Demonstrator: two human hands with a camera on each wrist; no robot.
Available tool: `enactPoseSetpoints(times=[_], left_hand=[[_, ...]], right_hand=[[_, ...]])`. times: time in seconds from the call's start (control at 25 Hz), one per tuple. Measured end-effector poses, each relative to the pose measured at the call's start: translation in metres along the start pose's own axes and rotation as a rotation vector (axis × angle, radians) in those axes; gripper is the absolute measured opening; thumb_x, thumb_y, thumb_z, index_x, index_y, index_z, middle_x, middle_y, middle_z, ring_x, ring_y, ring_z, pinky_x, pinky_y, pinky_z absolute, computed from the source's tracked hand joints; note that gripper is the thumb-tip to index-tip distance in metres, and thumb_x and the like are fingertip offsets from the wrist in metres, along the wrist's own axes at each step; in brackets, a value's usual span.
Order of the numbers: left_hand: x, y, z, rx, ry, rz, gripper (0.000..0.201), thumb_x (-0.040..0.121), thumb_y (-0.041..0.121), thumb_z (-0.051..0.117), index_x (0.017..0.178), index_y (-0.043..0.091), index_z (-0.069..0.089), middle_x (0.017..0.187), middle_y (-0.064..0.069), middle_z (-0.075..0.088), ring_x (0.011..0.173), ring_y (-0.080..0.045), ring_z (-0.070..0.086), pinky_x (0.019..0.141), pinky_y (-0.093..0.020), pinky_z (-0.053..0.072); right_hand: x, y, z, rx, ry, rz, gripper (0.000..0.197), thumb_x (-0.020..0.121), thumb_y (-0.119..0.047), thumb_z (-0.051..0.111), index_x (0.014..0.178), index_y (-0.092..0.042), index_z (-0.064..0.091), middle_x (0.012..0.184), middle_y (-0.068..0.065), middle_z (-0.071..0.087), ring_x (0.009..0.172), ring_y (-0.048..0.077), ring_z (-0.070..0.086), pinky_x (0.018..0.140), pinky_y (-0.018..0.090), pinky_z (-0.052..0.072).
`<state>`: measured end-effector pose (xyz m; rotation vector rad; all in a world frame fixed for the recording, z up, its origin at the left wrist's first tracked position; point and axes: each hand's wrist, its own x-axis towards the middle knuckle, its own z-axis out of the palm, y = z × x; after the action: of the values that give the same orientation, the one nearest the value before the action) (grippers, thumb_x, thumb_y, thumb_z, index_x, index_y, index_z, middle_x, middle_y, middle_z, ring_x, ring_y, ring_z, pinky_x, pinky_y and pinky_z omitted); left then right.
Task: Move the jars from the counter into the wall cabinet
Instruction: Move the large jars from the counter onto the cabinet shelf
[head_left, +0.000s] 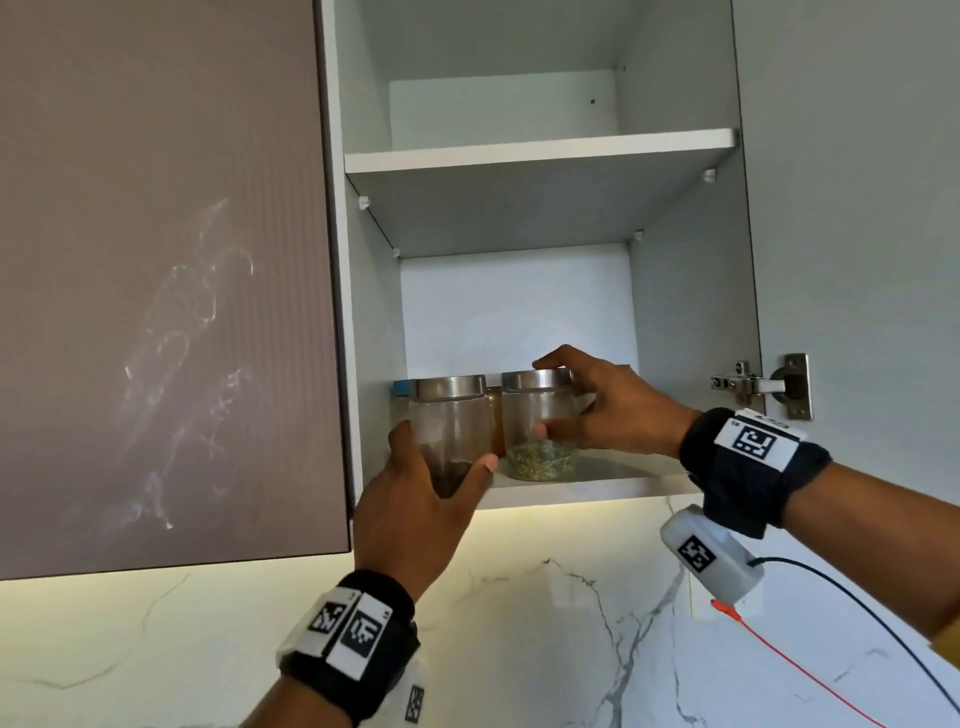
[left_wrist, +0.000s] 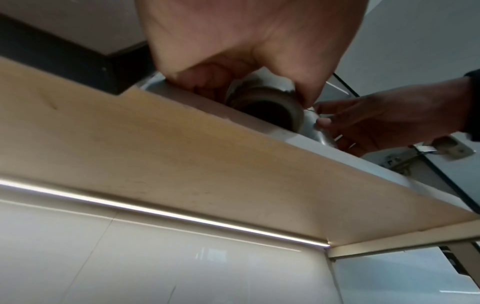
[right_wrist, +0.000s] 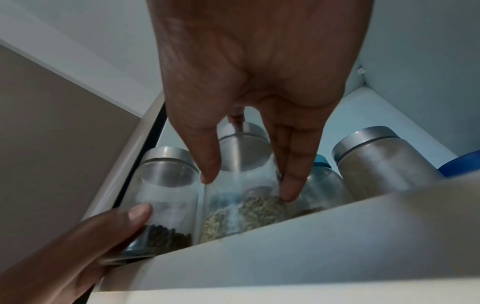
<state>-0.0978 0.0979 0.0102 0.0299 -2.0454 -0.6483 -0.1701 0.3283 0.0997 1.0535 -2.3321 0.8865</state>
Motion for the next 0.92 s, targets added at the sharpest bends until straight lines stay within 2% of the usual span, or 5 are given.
enactPoseSetpoints(times=[0.24, 0.36, 0.52, 0.76, 0.92], left_hand=[[-0.002, -0.007, 0.003, 0.029, 0.072, 0.025, 0.091, 0.073, 0.091, 0.034, 0.133, 0.023, 0.037, 0.075, 0.014, 0.057, 0.066, -0.004, 0.06, 0.057, -0.02, 0.047], [-0.003, -0.011, 0.006, 0.043, 0.105, 0.049, 0.091, 0.074, 0.095, 0.029, 0.135, 0.027, 0.033, 0.089, 0.013, 0.063, 0.071, -0.006, 0.063, 0.057, -0.011, 0.043], [-0.002, -0.014, 0.01, 0.086, 0.117, 0.109, 0.091, 0.075, 0.096, 0.032, 0.14, 0.032, 0.032, 0.11, 0.012, 0.066, 0.084, -0.012, 0.067, 0.071, -0.027, 0.061], [-0.002, -0.011, 0.01, 0.118, 0.137, 0.1, 0.084, 0.075, 0.095, 0.025, 0.131, 0.033, 0.038, 0.103, 0.014, 0.064, 0.08, -0.01, 0.064, 0.07, -0.025, 0.059], [-0.003, -0.01, 0.012, 0.105, 0.138, 0.104, 0.078, 0.077, 0.092, 0.028, 0.128, 0.034, 0.04, 0.1, 0.016, 0.059, 0.081, -0.009, 0.061, 0.07, -0.027, 0.059]], right_hand=[[0.039, -0.002, -0.011, 0.226, -0.245, 0.111, 0.06, 0.097, 0.0, 0.068, 0.146, -0.033, 0.057, 0.115, 0.028, 0.071, 0.094, 0.034, 0.074, 0.084, 0.038, 0.066], [0.062, -0.007, -0.006, 0.245, -0.285, 0.09, 0.053, 0.099, 0.003, 0.064, 0.141, -0.028, 0.063, 0.115, 0.021, 0.075, 0.101, 0.04, 0.076, 0.09, 0.046, 0.064], [0.085, -0.016, 0.009, 0.143, -0.341, 0.046, 0.038, 0.101, -0.001, 0.062, 0.134, -0.017, 0.054, 0.097, 0.019, 0.074, 0.089, 0.031, 0.078, 0.089, 0.043, 0.065], [0.11, -0.031, 0.021, -0.018, -0.393, -0.028, 0.04, 0.096, 0.02, 0.044, 0.127, -0.005, 0.048, 0.092, 0.025, 0.07, 0.056, 0.007, 0.07, 0.053, 0.017, 0.054], [0.124, -0.027, 0.021, -0.013, -0.336, -0.073, 0.051, 0.09, 0.023, 0.045, 0.109, -0.018, 0.068, 0.109, 0.038, 0.07, 0.074, 0.029, 0.07, 0.052, 0.021, 0.055]])
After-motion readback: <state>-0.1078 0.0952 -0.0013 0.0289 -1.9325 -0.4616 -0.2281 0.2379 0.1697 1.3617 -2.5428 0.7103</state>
